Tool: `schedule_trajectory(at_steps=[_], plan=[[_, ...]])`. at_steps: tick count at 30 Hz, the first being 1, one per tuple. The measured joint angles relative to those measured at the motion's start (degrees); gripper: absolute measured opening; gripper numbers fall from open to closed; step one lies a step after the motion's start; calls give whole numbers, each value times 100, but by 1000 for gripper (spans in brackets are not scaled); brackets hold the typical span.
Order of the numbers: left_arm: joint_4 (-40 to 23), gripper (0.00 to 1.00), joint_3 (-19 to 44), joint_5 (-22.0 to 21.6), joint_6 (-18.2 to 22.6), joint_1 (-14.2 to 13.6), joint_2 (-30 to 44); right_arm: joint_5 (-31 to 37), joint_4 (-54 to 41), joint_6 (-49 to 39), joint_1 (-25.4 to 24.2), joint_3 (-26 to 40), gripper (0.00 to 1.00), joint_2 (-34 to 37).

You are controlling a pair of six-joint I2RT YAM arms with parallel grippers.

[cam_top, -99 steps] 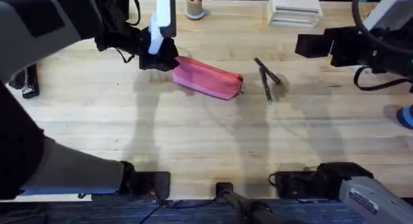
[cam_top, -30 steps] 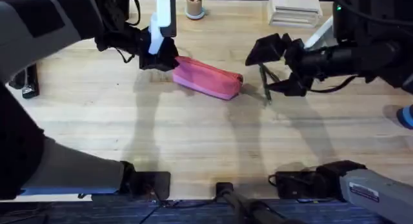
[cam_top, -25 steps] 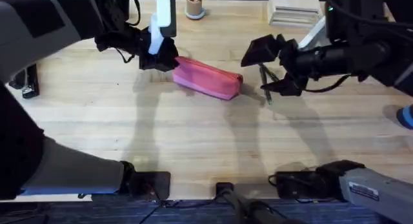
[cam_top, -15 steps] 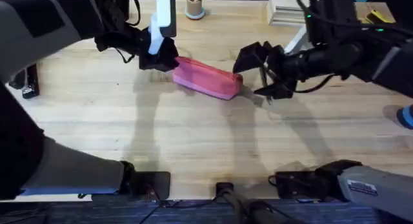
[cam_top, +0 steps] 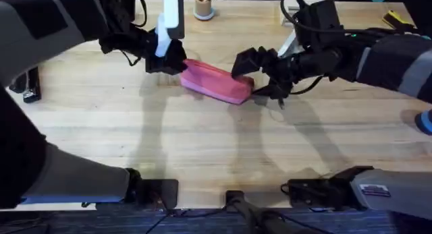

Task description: Unzip the bag, pick up the pens from the table one at a time and place them inside, then zip the bag closed.

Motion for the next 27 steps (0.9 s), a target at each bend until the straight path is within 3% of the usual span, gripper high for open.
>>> schedule_trajectory(at_steps=[7,21,22,24,27], plan=[[0,43,0,2,0,0,-2,81,41,14,13,15,667,2],[0,43,0,-4,0,-4,-1,181,-9,83,17,20,343,-300],[0,42,0,-4,0,-4,-2,204,-7,87,17,20,208,-450],[-2,42,0,-4,0,-4,-2,227,-2,107,15,20,53,-529],[0,43,0,-4,0,-4,-2,242,2,101,17,22,31,-568]])
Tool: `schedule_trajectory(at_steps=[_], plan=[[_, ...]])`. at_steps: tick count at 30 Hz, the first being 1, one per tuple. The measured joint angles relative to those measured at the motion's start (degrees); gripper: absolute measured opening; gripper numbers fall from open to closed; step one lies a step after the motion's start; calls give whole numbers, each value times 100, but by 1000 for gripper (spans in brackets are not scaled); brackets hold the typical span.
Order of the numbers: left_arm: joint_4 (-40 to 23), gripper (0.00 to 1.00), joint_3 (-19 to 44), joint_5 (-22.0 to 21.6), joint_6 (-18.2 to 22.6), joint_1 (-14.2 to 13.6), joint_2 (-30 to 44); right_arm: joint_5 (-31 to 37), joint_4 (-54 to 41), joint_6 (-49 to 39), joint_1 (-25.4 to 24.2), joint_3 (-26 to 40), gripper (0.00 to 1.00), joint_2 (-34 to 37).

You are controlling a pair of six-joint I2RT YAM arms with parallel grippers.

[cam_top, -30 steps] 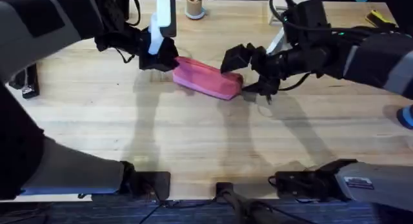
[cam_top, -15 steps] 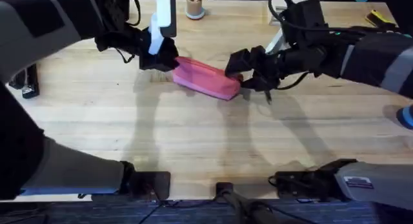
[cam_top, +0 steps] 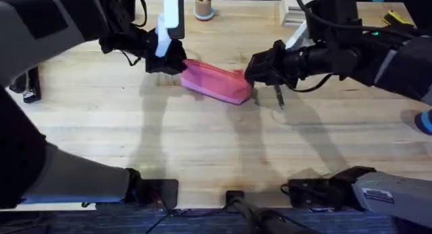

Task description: Unzip the bag, pick up the pens from the table one at a time and place them inside, then zip the bag closed.

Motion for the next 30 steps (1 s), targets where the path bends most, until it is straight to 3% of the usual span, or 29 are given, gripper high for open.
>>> schedule_trajectory(at_steps=[30], plan=[[-2,42,0,0,0,0,0,362,-80,-973,52,602,31,0]])
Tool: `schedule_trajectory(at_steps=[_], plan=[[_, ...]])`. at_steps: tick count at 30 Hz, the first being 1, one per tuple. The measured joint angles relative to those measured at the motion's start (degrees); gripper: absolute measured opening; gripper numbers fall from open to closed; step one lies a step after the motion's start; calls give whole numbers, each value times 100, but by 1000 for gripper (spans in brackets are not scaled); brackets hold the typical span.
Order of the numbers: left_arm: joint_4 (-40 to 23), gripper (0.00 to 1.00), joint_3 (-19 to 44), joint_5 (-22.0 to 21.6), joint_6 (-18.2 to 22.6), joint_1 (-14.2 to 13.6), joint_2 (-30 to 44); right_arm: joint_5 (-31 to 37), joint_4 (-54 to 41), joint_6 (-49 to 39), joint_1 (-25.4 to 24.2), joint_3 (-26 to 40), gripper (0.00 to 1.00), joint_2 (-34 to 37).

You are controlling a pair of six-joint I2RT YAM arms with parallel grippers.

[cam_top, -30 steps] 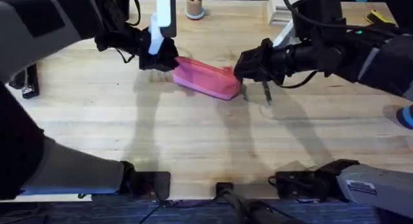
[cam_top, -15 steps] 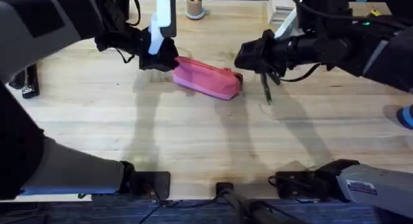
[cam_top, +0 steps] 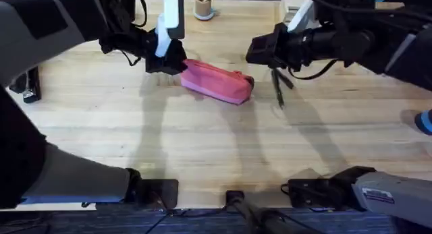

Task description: Unzip the bag, pick up the pens from the table one at a time and place them inside, then zip the bag closed.

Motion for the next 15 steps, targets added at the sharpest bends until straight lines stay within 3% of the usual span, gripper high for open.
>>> schedule_trajectory(at_steps=[6,7,13,15], plan=[[0,42,0,0,0,0,0,291,-142,-591,282,203,32,0],[2,42,0,0,0,0,0,318,-157,-669,323,214,87,0],[1,42,0,0,0,0,0,385,-199,-1022,403,220,948,0],[0,42,0,0,0,0,0,396,-209,-1092,403,220,993,0]])
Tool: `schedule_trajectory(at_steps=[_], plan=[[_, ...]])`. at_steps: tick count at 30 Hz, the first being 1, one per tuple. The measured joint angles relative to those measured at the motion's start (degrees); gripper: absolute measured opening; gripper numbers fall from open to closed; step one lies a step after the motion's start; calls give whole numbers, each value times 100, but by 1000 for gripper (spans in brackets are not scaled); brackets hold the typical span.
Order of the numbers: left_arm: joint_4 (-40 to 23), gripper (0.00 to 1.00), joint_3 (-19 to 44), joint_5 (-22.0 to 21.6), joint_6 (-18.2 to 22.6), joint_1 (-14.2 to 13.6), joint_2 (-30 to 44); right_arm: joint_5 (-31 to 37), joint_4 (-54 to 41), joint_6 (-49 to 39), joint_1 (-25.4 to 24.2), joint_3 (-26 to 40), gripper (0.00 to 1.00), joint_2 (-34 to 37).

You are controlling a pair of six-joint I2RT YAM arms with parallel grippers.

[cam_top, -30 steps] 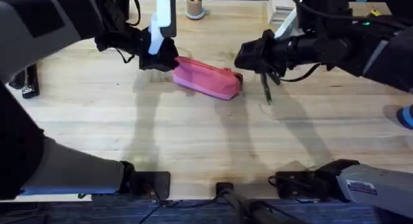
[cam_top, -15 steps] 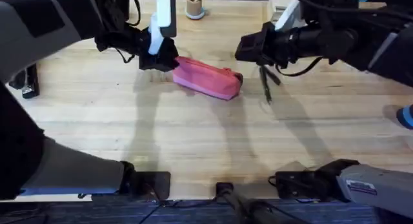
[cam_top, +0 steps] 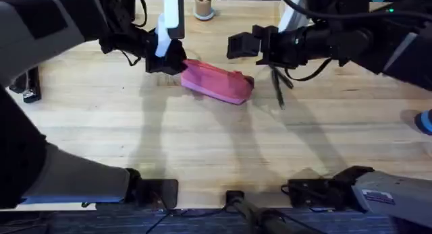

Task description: Unzip the bag, pick up the pens from the table one at a time and place them inside, then zip the bag closed.

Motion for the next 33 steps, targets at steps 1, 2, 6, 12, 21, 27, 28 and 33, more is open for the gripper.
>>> schedule_trajectory(at_steps=[1,2,6,12,21,27,28,33], plan=[[0,42,0,0,0,0,0,6,-7,-55,0,0,995,-2],[2,42,0,0,0,0,1,17,-9,-128,0,0,996,0],[0,42,0,0,0,0,0,32,-15,-382,0,0,996,0],[1,43,0,1,0,0,1,39,-18,-516,0,0,996,0],[2,43,0,2,0,0,2,39,-53,-514,0,0,997,0],[2,42,0,0,0,0,0,39,-114,-514,0,0,997,2],[1,43,0,0,0,0,1,39,-114,-514,0,0,997,2],[0,43,0,2,0,0,0,39,-117,-514,0,0,997,46]])
